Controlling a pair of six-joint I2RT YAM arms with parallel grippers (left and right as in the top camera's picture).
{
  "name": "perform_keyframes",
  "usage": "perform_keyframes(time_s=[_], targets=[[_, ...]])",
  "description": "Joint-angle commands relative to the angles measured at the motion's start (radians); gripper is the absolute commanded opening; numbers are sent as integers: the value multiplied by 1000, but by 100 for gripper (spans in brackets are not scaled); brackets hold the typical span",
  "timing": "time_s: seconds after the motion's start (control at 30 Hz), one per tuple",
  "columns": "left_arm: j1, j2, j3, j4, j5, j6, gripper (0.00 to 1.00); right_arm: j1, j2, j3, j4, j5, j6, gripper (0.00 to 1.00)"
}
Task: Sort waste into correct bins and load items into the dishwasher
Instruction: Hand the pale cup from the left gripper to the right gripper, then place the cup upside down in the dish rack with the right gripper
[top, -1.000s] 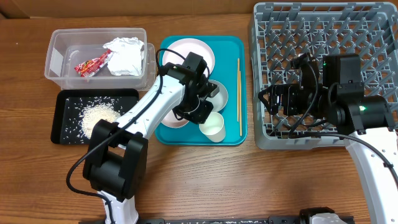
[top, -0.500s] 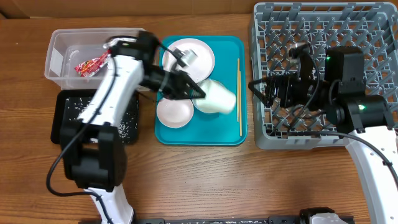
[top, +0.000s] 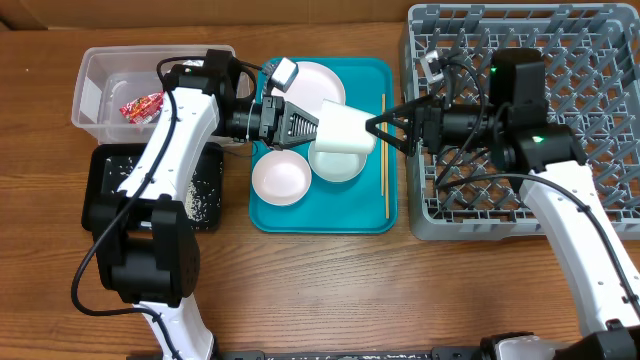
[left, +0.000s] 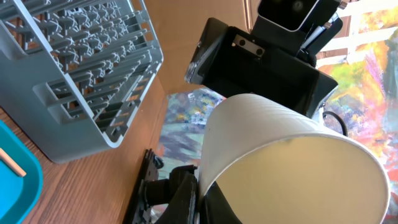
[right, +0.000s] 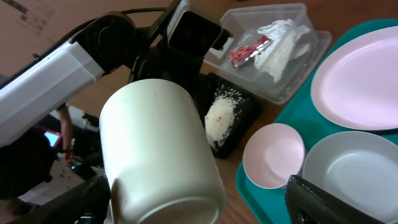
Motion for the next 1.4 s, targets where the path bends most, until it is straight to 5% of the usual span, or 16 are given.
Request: perform_keyframes(time_s=[0.0, 0.73, 0.8, 1.07, 1.23, 1.37], targets=[[-7, 2, 17, -3, 55, 29, 4, 18, 13, 26, 35, -52, 42, 91], [-9, 2, 17, 9, 54, 29, 4, 128, 14, 26, 94, -43, 55, 70], [-9, 2, 17, 9, 54, 29, 7, 126, 14, 26, 97, -29, 55, 68], [-7, 2, 17, 9, 35, 29, 48, 77, 12, 26, 93, -23, 56, 57], [-5, 2, 17, 10, 3, 29, 54, -18, -1, 26, 54, -7, 55, 58], [2, 2, 17, 10, -1, 29, 54, -123, -16, 26, -134, 112, 6, 61]])
